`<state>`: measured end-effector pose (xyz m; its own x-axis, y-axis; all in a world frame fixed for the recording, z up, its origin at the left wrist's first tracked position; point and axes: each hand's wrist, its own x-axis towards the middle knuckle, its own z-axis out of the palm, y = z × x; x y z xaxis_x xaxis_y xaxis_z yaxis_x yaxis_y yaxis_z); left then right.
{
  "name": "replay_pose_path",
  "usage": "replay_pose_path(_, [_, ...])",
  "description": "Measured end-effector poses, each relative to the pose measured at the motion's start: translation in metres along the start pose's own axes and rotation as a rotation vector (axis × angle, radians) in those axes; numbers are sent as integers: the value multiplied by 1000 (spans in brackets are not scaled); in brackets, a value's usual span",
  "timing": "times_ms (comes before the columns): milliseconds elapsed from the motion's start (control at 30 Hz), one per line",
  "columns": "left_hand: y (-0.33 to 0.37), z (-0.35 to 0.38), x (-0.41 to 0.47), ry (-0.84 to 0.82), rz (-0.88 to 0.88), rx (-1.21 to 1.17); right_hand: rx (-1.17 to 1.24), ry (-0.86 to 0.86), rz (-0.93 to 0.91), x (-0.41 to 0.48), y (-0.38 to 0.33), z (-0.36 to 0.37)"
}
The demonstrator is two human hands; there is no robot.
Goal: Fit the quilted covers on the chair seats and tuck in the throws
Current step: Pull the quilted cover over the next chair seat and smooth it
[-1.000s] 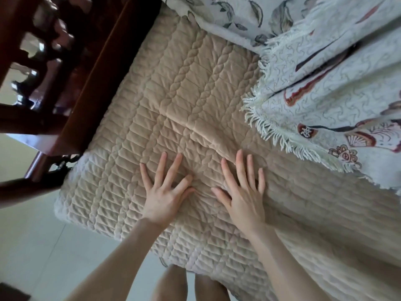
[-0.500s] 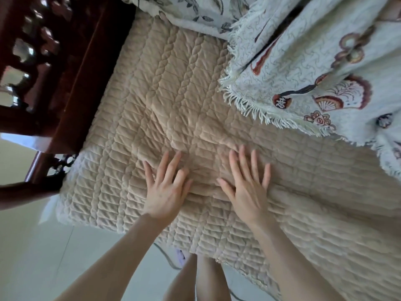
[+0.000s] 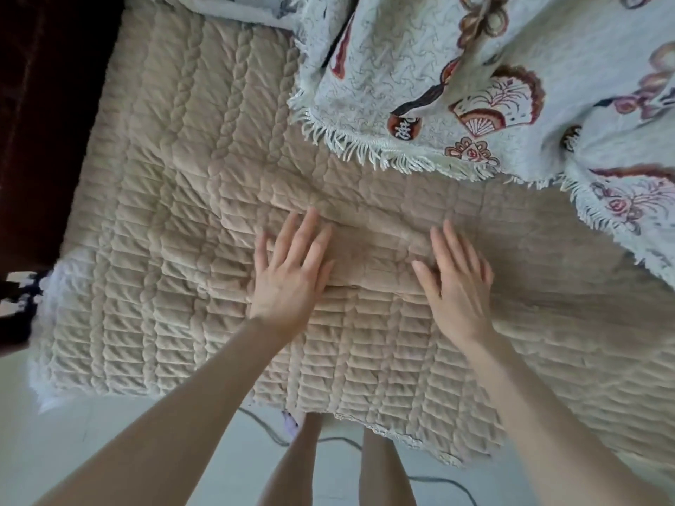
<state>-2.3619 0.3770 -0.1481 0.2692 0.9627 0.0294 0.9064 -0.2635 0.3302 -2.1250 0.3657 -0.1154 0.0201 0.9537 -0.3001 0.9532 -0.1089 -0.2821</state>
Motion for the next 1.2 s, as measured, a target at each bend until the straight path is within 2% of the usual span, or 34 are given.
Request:
replay_pose_path(133, [11,17,48,22,10,45,52,-11,10,35,20,7])
replay_pose_path(200, [18,26,63,25,0,88,105,112,-37,44,27,13])
replay_pose_path(300, [20,38,74,136,-4,74,146,340,-103,46,31,29])
replay_pose_path(500, [35,33,97,242,-41,11,196,463,-150,63,38,15])
replay_pose_path(567, [44,36,102,245,-82,1,196,411,-190,76,43,8])
replay_pose_path(667, [65,50,79,84,-123,50,208,174,-140,67,64,8])
replay_pose_path(767, [82,57,53,-160,-175,115,-88,-3,-161,28,111,11])
replay_pose_path(867, [91,50,57,-139,-176,125,-174,-54,-152,19,134,8])
replay_pose_path(933, [106,47,70,-75,-37,111,-201,4,-89,18,147,0])
replay_pose_path(1000, [128,53,84,-65,68,101,-260,42,-148,16,168,-9])
replay_pose_path(1100, [149,65,100,-59,4,144,-233,140,-164,18,186,-14])
replay_pose_path(1200, [152,74,106,-49,-32,122,-124,322,-164,25,187,-9])
